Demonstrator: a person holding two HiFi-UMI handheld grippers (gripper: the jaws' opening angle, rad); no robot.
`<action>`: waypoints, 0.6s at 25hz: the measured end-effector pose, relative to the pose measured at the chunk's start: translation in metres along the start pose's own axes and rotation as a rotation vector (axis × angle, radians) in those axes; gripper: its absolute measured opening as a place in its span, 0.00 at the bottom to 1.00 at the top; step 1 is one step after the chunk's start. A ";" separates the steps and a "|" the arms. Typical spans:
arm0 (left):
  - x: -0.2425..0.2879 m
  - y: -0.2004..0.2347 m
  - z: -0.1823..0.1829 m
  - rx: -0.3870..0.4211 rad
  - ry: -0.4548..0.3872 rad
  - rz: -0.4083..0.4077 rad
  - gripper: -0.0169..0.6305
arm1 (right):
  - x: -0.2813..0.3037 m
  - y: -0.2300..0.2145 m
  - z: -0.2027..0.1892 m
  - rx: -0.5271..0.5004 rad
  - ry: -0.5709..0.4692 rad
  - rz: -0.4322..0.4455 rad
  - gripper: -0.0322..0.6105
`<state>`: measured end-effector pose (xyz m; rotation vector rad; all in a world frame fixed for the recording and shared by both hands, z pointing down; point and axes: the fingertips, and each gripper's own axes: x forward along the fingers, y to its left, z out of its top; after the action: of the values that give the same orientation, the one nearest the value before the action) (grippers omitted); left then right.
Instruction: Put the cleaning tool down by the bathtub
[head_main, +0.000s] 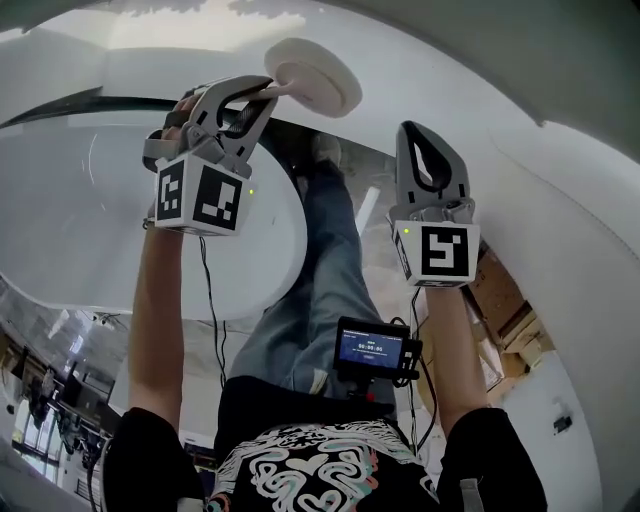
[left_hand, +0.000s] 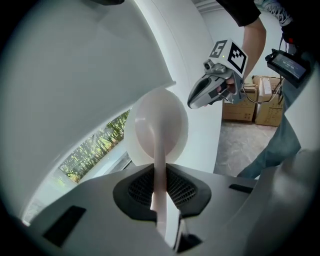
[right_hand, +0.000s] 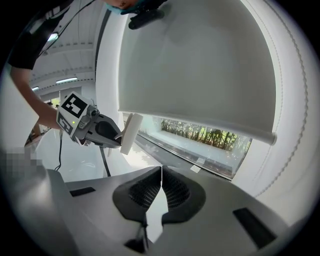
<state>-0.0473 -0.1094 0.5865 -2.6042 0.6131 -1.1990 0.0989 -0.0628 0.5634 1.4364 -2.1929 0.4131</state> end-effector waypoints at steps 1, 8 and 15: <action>0.003 -0.003 -0.003 0.009 0.005 -0.009 0.10 | 0.002 -0.001 -0.002 -0.002 0.000 0.001 0.09; 0.020 -0.022 -0.029 0.066 0.053 -0.087 0.10 | 0.016 0.003 -0.021 -0.007 0.004 0.016 0.09; 0.050 -0.041 -0.043 0.150 0.104 -0.175 0.10 | 0.032 0.003 -0.041 -0.019 0.030 0.030 0.09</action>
<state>-0.0393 -0.0962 0.6623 -2.5239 0.3038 -1.3823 0.0951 -0.0654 0.6151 1.3798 -2.1918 0.4203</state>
